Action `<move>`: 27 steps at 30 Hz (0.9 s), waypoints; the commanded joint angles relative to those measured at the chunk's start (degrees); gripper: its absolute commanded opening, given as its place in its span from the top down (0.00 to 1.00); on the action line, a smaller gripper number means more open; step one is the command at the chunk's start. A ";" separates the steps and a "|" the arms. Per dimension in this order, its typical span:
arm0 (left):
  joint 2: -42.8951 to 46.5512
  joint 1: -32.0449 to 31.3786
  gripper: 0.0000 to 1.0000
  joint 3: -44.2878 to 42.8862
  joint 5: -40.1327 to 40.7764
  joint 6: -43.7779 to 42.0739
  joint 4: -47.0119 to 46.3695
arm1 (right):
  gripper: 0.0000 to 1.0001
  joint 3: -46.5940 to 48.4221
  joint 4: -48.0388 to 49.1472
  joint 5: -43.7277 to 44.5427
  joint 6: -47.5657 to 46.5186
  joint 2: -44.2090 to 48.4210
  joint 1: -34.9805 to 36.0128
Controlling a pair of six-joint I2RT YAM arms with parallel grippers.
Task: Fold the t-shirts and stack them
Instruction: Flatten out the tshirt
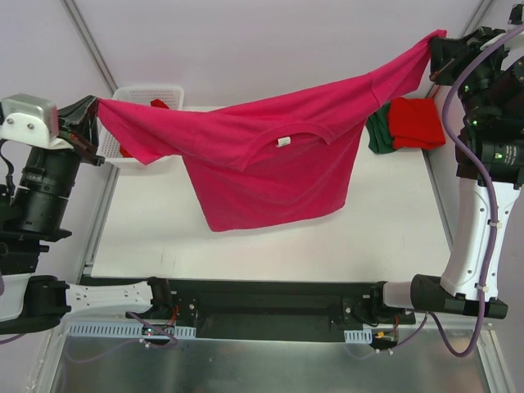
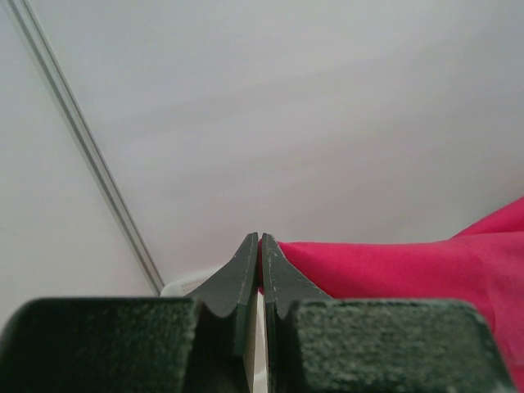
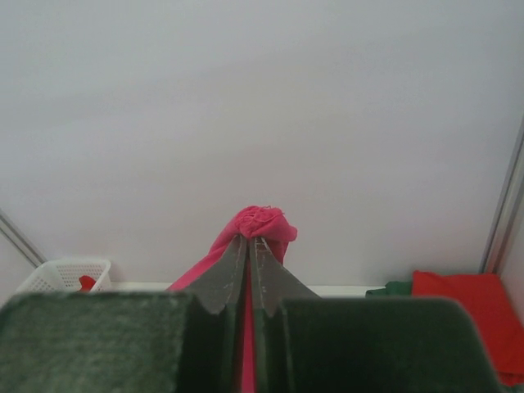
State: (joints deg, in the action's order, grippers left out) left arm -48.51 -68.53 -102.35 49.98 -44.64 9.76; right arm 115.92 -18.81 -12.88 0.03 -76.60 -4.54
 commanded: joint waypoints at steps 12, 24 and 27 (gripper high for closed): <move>0.43 0.07 1.00 -1.79 3.46 -4.57 -3.52 | 0.99 -0.75 3.67 -4.50 4.96 2.85 -1.09; -6.16 -0.11 1.00 2.33 0.30 1.31 -5.54 | 0.99 -4.30 0.45 -3.74 0.78 5.23 7.00; -2.65 0.15 1.00 2.85 -0.50 3.86 -5.71 | 0.99 -8.77 2.19 -1.97 2.77 7.42 3.32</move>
State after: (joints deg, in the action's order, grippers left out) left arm -52.60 -68.90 -98.89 50.87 -43.57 5.54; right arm 109.80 -19.53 -17.28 3.09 -71.72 1.19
